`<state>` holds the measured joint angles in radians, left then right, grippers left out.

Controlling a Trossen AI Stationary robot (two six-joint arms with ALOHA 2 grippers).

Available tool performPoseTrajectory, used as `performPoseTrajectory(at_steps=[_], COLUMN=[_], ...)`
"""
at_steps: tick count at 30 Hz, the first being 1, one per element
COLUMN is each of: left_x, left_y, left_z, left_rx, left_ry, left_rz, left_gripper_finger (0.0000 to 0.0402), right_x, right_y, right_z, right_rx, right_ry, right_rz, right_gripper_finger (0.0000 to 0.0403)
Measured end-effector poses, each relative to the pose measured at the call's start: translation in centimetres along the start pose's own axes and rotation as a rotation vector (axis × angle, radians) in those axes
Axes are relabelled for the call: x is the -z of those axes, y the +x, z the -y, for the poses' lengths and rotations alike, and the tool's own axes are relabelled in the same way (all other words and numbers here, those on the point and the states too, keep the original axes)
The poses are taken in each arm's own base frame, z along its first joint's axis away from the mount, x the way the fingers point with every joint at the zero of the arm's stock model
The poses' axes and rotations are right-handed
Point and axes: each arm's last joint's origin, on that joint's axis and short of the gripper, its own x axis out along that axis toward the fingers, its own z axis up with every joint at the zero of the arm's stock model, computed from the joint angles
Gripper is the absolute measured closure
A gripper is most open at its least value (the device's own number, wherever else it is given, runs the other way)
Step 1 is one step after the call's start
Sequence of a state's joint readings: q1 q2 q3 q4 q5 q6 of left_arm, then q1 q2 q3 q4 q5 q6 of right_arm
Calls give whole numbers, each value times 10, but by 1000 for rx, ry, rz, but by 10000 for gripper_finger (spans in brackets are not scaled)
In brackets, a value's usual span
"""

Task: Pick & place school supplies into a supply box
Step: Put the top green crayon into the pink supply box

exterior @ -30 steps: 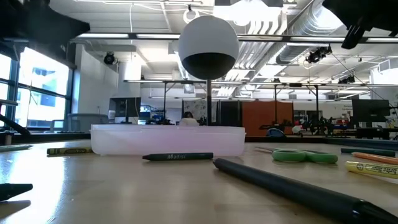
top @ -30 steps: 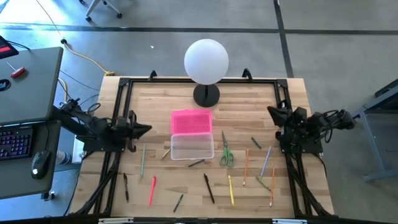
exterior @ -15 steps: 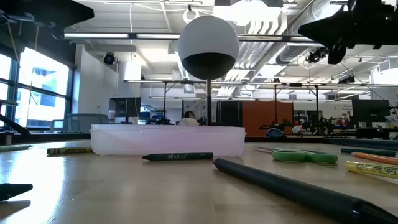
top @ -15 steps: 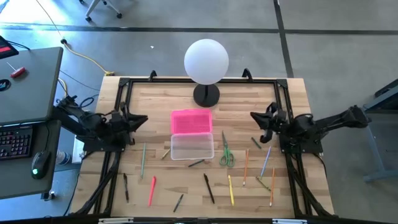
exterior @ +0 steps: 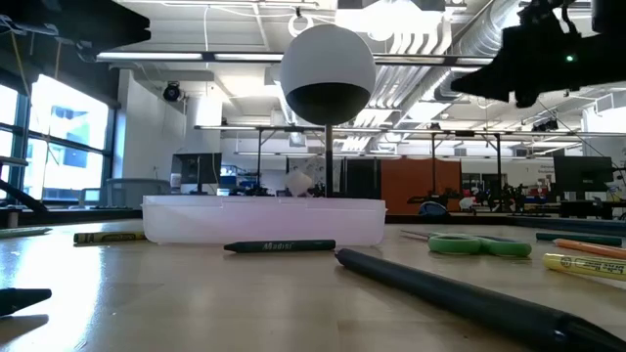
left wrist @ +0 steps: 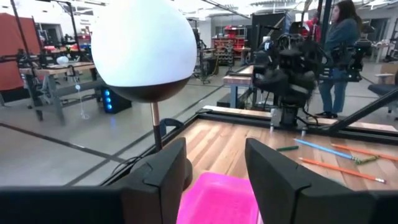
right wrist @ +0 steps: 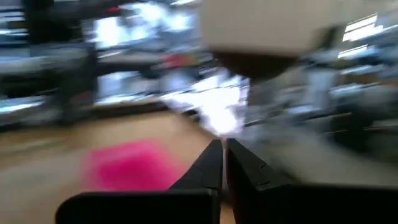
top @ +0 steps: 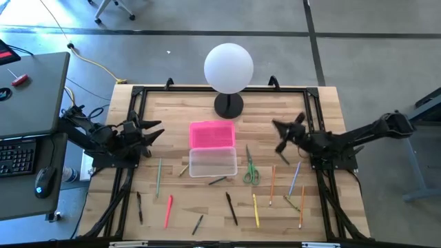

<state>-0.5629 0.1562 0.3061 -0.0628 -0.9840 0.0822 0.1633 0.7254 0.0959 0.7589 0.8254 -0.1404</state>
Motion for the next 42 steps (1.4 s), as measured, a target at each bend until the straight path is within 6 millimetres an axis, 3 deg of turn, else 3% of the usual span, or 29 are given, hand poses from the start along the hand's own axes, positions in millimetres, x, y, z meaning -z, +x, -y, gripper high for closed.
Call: performPoseTrajectory(at_steps=[3, 6, 9, 16, 20, 23, 29, 32, 36, 42], left_x=[0, 0, 0, 0, 2, 3, 4, 4, 7, 15], left_y=[0, 0, 0, 0, 0, 0, 0, 0, 0, 0], left_z=[0, 0, 0, 0, 1, 1, 1, 1, 2, 4], left_rx=[6, 10, 11, 13, 14, 15, 16, 17, 45, 104], left_ry=[-8, -8, -8, -9, -9, -4, 0, -29, -18, -14], left_rz=[1, 1, 1, 1, -9, -21, -28, -29, -50, -102], left_gripper_finger=[203, 207, 208, 207, 208, 208, 213, 217, 220, 220], right_x=[-9, -9, 0, 29, 37, 37, 4, -4, 8, 16], right_y=[2, 5, 8, 14, 14, 14, 31, 34, 28, 6], right_z=[7, 5, 2, 0, -8, -20, -45, -52, -63, -78], right_rx=[117, -22, -64, 115, 10, -52, 86, 72, -28, -15], right_ry=[93, 127, 120, 10, 54, 6, -160, -10, 143, 153], right_rz=[62, 87, 23, -159, -204, -260, -434, -595, -816, -842], right_gripper_finger=[402, 398, 380, 299, 273, 270, 273, 273, 273, 274])
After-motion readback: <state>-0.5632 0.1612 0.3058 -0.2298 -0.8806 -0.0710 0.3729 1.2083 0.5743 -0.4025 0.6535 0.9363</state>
